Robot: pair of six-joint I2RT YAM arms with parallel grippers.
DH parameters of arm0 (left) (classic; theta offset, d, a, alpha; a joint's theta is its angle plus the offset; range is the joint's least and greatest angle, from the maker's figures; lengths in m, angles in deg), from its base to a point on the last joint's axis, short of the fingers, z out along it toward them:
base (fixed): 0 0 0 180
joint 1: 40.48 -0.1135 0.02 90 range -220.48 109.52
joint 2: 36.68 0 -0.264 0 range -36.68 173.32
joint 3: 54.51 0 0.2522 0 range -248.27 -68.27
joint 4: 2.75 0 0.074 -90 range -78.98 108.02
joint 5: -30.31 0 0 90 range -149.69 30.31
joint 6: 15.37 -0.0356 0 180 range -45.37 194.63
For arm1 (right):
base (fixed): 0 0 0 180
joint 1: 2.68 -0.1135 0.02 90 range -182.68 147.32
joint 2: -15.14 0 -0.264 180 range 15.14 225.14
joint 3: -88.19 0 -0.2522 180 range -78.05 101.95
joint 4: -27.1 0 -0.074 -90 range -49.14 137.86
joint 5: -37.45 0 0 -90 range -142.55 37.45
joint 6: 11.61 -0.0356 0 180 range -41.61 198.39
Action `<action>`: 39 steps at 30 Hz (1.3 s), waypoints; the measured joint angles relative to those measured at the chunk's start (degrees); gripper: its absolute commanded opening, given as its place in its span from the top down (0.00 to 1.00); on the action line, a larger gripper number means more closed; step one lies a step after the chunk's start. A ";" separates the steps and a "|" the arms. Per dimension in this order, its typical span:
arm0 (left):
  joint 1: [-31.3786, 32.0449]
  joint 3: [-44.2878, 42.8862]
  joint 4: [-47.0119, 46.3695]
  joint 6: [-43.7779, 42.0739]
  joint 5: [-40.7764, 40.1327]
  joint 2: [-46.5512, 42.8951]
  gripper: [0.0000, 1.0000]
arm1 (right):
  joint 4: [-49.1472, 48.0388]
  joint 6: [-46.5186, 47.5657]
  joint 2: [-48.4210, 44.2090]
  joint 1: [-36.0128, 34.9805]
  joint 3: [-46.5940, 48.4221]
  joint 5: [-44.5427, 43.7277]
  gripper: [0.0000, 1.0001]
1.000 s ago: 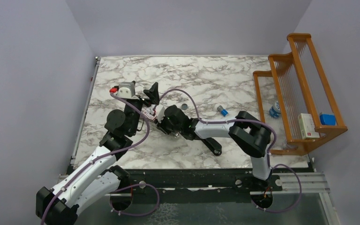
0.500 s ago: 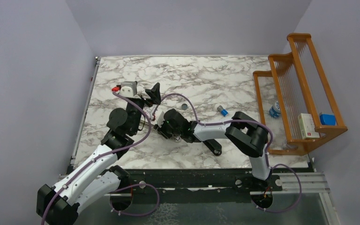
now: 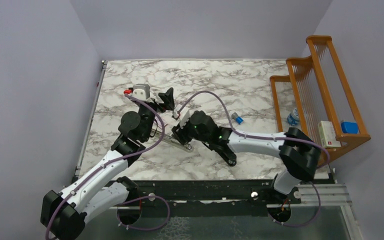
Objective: Load the staples into the stapler
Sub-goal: Place the stapler at the center of the board, then move the stapler to the center of the board.
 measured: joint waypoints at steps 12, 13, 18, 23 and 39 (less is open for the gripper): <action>0.00 -0.59 0.11 0.07 2.60 5.33 0.01 | 27.34 -15.52 -26.25 0.15 -9.84 -17.22 0.37; 0.00 -0.94 0.11 -0.11 2.89 5.79 0.01 | 31.12 -17.00 -26.53 0.22 -9.44 -18.27 0.37; 0.00 -2.19 0.11 -1.20 4.26 6.80 0.01 | 43.71 -21.09 -24.98 1.42 -9.11 -18.99 0.36; 0.00 -2.49 0.20 -1.20 5.01 6.88 0.01 | 48.39 -23.26 -22.08 4.85 -9.11 -17.86 0.34; 0.00 -4.37 5.38 -1.25 5.11 7.48 0.01 | 46.86 -21.81 -13.03 9.94 -9.14 -8.26 0.72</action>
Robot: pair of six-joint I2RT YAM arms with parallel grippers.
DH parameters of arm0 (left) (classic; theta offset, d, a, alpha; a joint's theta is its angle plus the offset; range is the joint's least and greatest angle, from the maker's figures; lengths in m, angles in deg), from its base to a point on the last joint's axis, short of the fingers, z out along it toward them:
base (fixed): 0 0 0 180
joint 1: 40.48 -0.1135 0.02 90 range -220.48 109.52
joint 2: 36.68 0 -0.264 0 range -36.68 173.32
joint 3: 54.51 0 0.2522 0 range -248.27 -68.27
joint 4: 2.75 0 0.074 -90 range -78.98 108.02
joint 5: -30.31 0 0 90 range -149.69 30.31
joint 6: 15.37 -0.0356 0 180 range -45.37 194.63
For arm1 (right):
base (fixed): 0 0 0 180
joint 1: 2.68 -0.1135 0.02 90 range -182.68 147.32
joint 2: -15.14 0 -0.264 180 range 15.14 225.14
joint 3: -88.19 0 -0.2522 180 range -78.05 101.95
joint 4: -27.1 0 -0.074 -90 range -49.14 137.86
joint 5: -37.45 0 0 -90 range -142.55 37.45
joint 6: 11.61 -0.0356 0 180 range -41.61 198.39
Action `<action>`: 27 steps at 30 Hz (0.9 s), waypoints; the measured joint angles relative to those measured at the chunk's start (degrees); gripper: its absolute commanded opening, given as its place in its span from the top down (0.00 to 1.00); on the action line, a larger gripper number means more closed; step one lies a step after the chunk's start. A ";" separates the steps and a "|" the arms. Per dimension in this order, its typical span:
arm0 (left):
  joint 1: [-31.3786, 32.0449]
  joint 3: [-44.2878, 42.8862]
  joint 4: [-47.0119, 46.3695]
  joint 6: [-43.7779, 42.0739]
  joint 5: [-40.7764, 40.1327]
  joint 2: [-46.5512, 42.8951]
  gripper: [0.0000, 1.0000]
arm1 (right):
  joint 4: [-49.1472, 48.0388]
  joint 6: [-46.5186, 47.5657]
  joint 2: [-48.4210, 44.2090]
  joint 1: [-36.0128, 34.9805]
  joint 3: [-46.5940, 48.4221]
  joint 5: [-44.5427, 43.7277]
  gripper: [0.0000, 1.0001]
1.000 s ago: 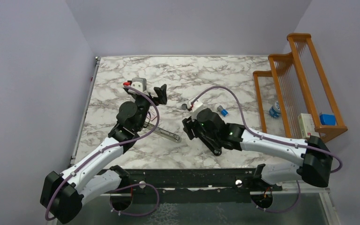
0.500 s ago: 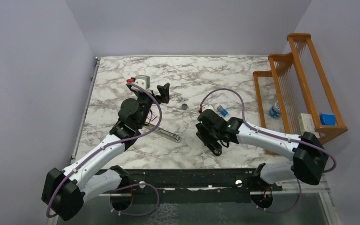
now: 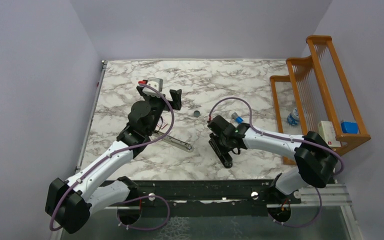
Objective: Load the staples into the stapler
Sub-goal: Move the stapler to the center of the board.
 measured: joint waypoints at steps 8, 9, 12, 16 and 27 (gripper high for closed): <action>-0.11 -7.04 10.86 0.59 2.82 3.69 0.01 | -6.29 10.60 6.14 0.00 4.63 1.55 0.88; -0.17 -8.13 13.03 0.85 3.26 4.63 0.01 | -7.98 13.11 7.30 0.02 5.60 2.51 0.88; -0.59 -10.03 18.18 2.62 4.35 6.43 0.01 | -11.80 18.64 11.13 0.00 9.03 5.42 0.84; -1.84 -11.21 24.33 5.92 5.38 8.02 0.01 | -15.98 23.69 17.33 0.00 14.97 8.70 0.54; -7.96 -8.39 26.95 8.41 8.37 2.73 0.01 | -25.79 25.77 11.67 0.42 7.61 12.09 0.36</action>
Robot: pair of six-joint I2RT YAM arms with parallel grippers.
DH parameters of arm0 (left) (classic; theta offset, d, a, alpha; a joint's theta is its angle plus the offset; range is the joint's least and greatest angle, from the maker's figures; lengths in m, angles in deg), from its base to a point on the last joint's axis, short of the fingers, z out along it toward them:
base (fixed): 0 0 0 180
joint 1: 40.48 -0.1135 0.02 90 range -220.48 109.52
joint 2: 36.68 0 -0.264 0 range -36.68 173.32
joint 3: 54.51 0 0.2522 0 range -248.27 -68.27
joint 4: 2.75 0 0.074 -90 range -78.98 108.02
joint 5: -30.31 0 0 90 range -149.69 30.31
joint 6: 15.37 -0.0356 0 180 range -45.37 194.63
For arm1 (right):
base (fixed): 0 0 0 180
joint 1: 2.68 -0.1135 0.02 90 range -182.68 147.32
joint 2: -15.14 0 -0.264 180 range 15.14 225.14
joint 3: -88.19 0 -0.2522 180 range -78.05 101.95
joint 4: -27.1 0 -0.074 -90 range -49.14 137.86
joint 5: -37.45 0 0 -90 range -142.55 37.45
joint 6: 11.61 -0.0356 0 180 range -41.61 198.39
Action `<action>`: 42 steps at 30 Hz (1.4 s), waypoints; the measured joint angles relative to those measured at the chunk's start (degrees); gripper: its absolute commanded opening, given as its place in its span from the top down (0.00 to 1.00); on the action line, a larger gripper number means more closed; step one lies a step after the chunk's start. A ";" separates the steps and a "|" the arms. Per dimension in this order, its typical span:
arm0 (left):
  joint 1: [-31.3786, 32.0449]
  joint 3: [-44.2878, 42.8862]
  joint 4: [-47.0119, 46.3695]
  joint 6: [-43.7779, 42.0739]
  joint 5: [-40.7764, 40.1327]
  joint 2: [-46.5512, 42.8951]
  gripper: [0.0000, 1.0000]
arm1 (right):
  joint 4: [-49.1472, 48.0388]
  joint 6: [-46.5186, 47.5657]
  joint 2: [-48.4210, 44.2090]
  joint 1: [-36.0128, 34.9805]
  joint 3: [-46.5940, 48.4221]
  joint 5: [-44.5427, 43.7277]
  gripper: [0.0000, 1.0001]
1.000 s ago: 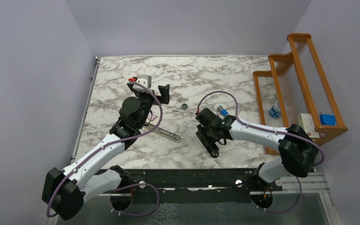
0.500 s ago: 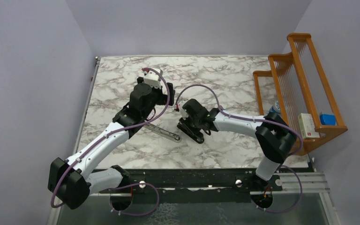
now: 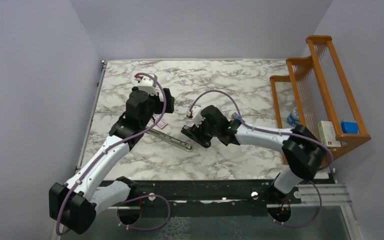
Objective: Load the staples into the stapler
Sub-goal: Move the stapler to the center of the board, then open the stapler at the center of the board.
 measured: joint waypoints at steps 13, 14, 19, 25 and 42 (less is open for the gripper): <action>-0.79 2.45 -7.61 -15.10 20.17 2.73 0.01 | -8.22 -15.63 -31.45 8.04 -16.06 -4.44 0.35; -0.79 2.69 -8.37 -17.51 22.58 3.54 0.01 | -8.15 -17.16 -32.35 9.62 -16.81 -4.44 0.35; -0.76 3.41 -9.25 -34.47 37.33 7.34 0.01 | -7.96 -23.80 -36.35 17.57 -22.14 -2.54 0.34; 0.15 -2.25 1.20 -56.83 50.31 16.61 0.13 | -7.04 -26.77 -38.91 17.94 -23.93 0.07 0.34; 12.59 -13.31 21.35 -83.06 49.27 34.27 0.24 | -2.05 -33.11 -45.35 17.94 -29.42 -0.98 0.34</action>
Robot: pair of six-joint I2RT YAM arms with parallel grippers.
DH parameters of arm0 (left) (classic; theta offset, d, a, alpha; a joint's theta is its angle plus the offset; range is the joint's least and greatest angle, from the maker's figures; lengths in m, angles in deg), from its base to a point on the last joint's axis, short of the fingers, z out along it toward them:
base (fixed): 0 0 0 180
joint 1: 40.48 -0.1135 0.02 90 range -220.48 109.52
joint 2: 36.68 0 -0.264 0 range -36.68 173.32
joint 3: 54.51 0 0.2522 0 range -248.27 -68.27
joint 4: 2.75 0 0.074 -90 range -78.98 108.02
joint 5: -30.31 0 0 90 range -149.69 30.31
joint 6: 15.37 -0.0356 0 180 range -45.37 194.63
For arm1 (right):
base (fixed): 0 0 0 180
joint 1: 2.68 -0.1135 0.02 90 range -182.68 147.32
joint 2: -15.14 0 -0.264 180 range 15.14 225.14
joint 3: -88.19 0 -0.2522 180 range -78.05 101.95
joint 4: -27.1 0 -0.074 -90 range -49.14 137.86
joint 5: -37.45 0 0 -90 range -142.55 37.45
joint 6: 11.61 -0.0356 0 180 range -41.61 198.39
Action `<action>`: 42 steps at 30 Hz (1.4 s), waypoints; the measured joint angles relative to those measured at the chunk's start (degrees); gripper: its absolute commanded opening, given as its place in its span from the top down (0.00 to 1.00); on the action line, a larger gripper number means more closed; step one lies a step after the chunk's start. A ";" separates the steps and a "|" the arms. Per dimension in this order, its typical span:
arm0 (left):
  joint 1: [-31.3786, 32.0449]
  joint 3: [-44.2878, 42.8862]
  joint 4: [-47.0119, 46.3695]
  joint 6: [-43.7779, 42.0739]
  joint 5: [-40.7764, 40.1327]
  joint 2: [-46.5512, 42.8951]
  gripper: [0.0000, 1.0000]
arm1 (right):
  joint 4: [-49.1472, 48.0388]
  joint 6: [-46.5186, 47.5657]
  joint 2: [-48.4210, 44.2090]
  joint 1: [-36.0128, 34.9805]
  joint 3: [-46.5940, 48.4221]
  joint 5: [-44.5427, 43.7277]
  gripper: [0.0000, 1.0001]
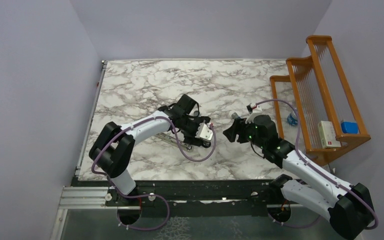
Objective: Load the staples into the stapler
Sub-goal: Open the stapler at the center of the board.
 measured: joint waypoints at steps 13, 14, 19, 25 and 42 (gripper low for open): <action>0.66 -5.77 2.49 -1.14 -1.90 8.33 0.40 | 2.16 -0.46 -0.09 0.00 -0.09 0.02 0.34; 0.66 -6.16 2.82 -1.14 -1.90 8.74 0.41 | 2.38 -0.46 -0.11 0.00 -0.09 0.02 0.34; 0.74 -6.56 4.11 -1.29 -2.05 9.29 0.51 | 2.69 -0.44 -0.22 0.00 -0.09 0.02 0.34; 1.68 -6.56 5.11 -1.01 -4.15 9.46 0.64 | 2.69 -0.39 -0.15 0.00 -0.07 0.00 0.34; 2.54 -9.46 6.27 3.02 -7.04 9.18 1.00 | 3.39 0.63 -3.21 0.00 2.21 -5.31 0.34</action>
